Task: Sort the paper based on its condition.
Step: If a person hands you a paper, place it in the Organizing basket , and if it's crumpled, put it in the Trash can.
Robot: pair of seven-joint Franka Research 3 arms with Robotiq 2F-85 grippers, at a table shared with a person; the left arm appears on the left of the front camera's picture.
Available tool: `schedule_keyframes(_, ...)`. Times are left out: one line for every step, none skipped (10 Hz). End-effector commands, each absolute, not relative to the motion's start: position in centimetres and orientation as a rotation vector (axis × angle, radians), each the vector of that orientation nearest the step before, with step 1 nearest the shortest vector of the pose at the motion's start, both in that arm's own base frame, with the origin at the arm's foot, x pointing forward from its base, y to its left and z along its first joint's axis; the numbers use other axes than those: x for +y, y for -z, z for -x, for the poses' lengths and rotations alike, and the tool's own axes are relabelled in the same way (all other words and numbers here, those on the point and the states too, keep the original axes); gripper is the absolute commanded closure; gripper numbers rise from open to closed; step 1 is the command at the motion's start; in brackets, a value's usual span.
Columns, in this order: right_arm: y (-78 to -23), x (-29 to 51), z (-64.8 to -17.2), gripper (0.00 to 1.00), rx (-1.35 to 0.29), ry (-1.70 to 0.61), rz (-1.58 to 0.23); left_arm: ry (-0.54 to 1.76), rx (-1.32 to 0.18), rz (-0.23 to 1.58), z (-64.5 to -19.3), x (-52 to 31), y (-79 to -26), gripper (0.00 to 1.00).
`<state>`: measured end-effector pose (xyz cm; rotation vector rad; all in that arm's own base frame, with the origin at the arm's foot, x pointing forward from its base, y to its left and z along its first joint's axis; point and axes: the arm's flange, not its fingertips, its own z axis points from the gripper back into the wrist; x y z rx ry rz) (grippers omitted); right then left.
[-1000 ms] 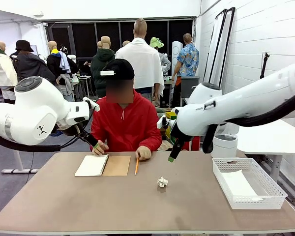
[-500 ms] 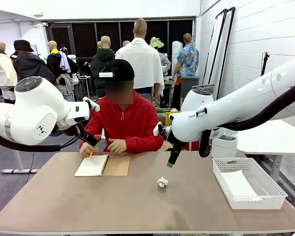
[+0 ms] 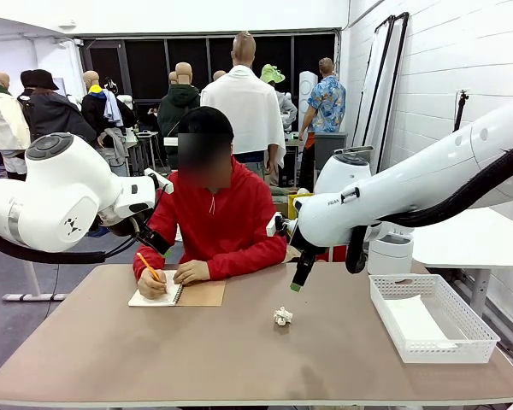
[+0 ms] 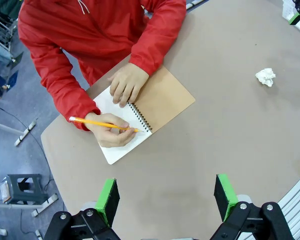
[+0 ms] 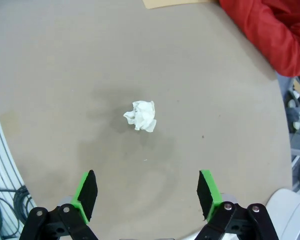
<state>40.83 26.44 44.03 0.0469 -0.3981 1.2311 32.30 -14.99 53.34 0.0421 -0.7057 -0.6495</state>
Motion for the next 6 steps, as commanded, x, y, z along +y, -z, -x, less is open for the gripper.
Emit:
schedule_keyframes(-42.4,27.7,-42.2,0.0,-0.329,-1.282,-0.064,0.65,-0.707,-0.043,-32.3,-15.0,-53.4,0.0)
schedule_keyframes(-41.4,28.4,-42.8,0.0,-0.288,-1.304,-0.073,0.65,-0.707,-0.043,-32.3,-15.0,-53.4,0.0)
schedule_keyframes(-40.7,28.7,-43.3,0.0,-0.269,-1.327,-0.081,0.65,-0.707,-0.043,-32.3,-15.0,-53.4,0.0)
schedule_keyframes(-40.1,29.0,-44.1,0.0,-0.267,-1.349,-0.092,0.65,-0.707,-0.043,-32.3,-15.0,-53.4,0.0)
schedule_keyframes(-39.4,29.3,-44.6,0.0,-0.256,-1.382,-0.096,0.65,-0.707,-0.043,-32.3,-15.0,-53.4,0.0)
schedule_keyframes(-38.7,29.4,-45.0,0.0,-0.243,-1.412,-0.104,0.65,-0.707,-0.043,-32.3,-15.0,-53.4,0.0)
